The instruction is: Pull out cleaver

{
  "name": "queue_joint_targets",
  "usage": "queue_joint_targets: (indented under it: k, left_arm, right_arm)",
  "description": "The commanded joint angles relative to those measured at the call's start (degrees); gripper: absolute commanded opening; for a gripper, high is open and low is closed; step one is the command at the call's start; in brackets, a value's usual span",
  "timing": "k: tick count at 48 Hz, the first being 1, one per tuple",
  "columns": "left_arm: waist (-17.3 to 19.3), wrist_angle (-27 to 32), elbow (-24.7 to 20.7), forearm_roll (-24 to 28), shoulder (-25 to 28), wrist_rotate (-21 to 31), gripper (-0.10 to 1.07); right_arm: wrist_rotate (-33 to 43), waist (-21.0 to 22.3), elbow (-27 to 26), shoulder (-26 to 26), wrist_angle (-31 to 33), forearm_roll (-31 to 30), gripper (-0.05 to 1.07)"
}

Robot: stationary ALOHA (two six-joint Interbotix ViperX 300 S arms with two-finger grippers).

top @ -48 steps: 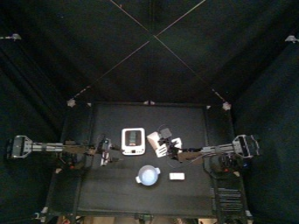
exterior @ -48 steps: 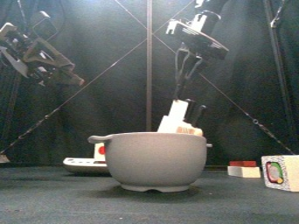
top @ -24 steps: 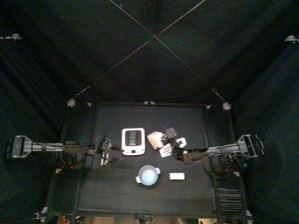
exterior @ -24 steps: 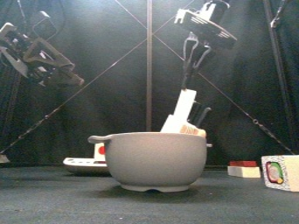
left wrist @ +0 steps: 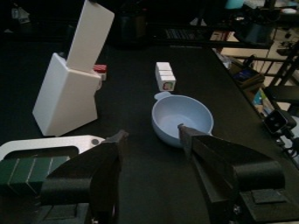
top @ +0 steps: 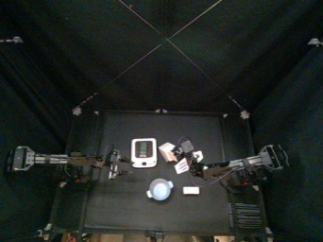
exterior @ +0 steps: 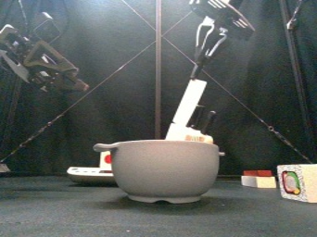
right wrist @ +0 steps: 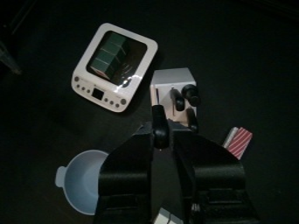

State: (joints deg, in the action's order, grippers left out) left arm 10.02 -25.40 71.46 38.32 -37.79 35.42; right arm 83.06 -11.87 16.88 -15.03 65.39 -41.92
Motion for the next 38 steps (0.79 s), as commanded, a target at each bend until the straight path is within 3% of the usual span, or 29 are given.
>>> queue_joint_targets:
  k: [1, 38]
  left_arm:
    - [0.1, -0.3, -0.6, -0.3, 0.1, -0.1, 0.87]
    - [0.7, -0.3, -0.4, -0.3, 0.1, 0.0, 0.87]
  right_arm:
    - [0.0, -1.0, -0.8, -2.5, 0.2, -0.6, 0.45]
    - [0.3, -2.1, 1.3, -4.3, -4.2, -4.3, 0.45]
